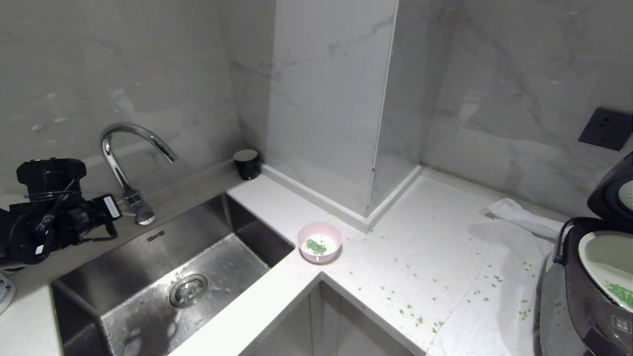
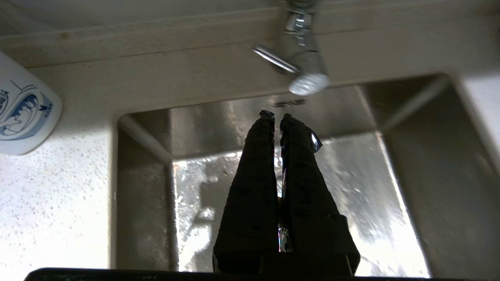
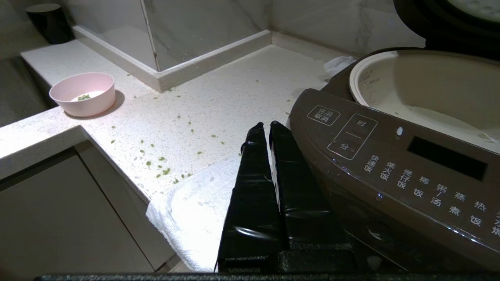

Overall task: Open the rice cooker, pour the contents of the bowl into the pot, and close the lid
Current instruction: Turn on the tap

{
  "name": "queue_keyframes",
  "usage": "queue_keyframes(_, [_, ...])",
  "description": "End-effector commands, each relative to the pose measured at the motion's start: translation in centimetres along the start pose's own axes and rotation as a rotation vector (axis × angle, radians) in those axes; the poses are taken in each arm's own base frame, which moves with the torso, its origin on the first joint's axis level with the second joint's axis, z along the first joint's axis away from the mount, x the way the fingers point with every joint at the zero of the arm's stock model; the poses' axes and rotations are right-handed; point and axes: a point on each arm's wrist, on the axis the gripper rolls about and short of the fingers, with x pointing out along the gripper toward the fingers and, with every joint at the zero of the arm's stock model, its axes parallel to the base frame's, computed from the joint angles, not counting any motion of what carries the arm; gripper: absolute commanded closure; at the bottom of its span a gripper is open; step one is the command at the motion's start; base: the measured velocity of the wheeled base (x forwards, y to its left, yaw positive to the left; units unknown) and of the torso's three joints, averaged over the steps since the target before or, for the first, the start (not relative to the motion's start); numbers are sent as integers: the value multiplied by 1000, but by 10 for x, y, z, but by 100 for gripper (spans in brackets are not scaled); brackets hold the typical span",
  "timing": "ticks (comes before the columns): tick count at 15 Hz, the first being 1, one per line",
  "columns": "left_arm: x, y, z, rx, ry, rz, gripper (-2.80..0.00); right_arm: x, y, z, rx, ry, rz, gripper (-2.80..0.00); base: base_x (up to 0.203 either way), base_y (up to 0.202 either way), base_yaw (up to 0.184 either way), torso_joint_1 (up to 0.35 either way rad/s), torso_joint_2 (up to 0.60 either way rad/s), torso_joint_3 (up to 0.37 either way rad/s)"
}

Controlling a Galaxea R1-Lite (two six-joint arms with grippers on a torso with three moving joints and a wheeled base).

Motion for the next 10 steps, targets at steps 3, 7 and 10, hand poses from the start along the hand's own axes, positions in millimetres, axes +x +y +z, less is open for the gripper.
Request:
queue_keyframes(3, [42,1,-14,4,48,45,-280,0,0,0,0,2,1,0,0,0,0,0,0,0])
queue_keyframes(7, [67,-9,-8,-84,23,41,-280,0,0,0,0,3,1,0,0,0,0,0,0,0])
queue_keyframes(10, [79,-13,-20,-159,101,62,-280,0,0,0,0,2,1,0,0,0,0,0,0,0])
